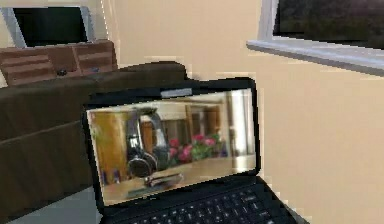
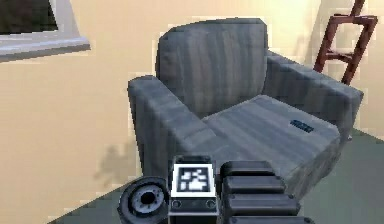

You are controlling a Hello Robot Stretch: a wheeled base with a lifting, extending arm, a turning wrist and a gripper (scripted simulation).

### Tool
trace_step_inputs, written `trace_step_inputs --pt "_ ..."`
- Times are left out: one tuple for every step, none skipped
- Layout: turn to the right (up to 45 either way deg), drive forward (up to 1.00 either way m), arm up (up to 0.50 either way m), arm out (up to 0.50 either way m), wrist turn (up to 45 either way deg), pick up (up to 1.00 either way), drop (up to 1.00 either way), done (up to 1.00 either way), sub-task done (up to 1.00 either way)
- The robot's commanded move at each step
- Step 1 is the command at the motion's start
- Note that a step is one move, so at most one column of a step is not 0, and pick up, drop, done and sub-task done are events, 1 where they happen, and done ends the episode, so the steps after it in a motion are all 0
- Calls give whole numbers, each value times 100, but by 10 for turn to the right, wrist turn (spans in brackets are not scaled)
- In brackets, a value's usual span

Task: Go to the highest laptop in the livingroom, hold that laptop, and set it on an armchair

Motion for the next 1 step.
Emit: trace_step_inputs --pt "180 0 0 0 0 0 0 0 0"
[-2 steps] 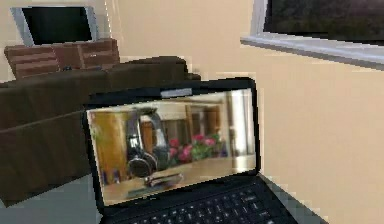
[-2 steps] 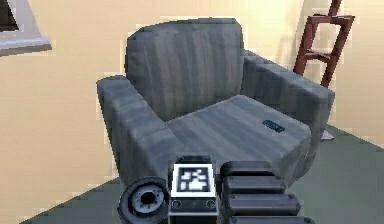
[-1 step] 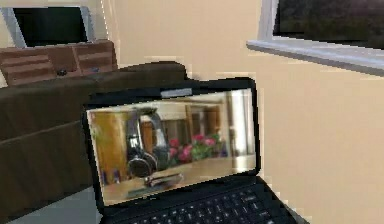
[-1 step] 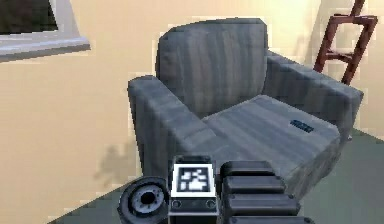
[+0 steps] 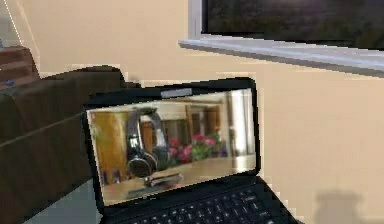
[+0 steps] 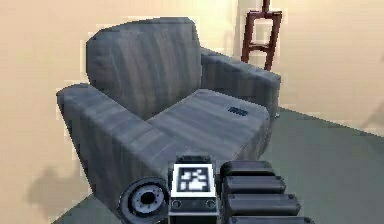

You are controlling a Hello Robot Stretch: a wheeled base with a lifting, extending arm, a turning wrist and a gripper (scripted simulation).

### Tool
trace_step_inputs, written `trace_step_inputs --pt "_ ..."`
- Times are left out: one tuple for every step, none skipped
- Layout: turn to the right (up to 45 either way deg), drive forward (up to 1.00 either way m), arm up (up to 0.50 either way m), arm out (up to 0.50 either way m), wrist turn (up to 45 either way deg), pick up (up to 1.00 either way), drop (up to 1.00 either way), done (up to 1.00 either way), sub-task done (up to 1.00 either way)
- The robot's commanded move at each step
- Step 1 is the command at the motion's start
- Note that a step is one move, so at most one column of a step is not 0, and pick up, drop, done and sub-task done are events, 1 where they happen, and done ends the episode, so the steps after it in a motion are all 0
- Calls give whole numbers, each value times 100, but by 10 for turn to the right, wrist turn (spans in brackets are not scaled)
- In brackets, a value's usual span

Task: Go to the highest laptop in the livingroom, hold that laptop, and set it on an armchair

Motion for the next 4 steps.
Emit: trace_step_inputs --pt "0 15 0 0 0 0 0 0 0" --pt "360 0 0 0 0 0 0 0 0" --pt "0 50 0 0 0 0 0 0 0" --pt "450 0 0 0 0 0 0 0 0"
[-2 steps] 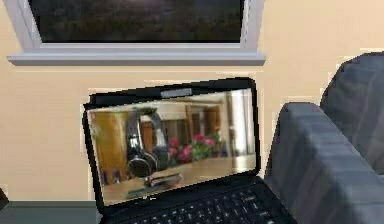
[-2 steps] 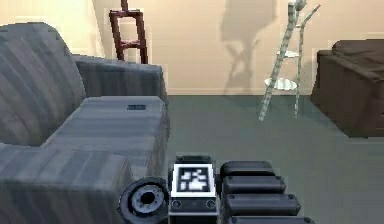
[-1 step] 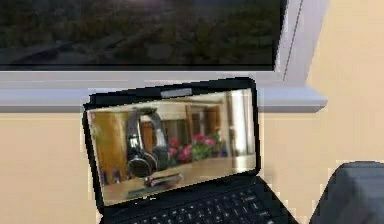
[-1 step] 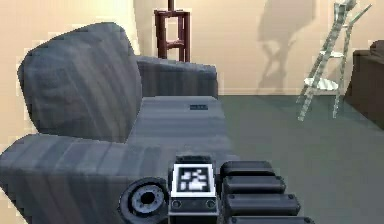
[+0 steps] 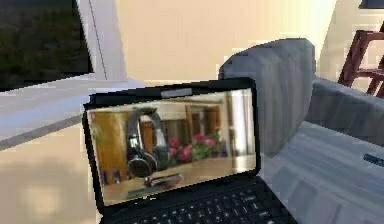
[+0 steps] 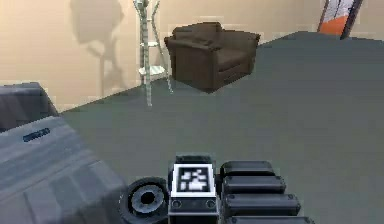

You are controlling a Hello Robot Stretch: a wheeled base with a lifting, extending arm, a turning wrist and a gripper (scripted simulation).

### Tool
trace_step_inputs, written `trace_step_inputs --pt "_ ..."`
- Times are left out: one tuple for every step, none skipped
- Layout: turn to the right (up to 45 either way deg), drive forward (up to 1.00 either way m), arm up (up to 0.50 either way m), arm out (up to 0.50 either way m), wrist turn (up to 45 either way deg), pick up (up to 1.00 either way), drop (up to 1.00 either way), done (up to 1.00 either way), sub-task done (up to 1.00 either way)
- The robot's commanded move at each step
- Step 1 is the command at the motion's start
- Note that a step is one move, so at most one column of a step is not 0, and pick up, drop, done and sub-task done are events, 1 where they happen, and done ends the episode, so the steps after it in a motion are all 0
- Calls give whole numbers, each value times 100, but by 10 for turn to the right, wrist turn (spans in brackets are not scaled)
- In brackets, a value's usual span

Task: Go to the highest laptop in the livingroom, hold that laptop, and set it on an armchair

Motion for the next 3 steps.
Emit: trace_step_inputs --pt "450 0 0 0 0 0 0 0 0" --pt "450 0 0 0 0 0 0 0 0" --pt "390 0 0 0 0 0 0 0 0"
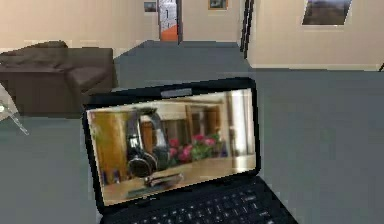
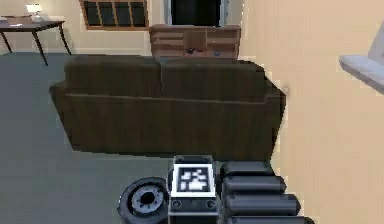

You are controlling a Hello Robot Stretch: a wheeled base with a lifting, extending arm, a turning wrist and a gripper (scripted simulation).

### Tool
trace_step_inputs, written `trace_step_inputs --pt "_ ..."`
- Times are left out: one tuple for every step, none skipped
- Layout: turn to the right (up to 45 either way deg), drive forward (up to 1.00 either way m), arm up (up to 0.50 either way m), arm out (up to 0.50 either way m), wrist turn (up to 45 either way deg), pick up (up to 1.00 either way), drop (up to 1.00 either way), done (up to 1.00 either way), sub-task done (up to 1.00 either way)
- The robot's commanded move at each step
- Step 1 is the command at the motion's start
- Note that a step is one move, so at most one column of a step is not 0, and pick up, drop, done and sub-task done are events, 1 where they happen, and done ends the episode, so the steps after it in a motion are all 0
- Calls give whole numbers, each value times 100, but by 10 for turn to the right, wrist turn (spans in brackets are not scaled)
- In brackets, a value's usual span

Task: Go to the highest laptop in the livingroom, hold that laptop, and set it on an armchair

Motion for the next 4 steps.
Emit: trace_step_inputs --pt "-450 0 0 0 0 0 0 0 0" --pt "-450 0 0 0 0 0 0 0 0" --pt "-450 0 0 0 0 0 0 0 0" --pt "-300 0 0 0 0 0 0 0 0"
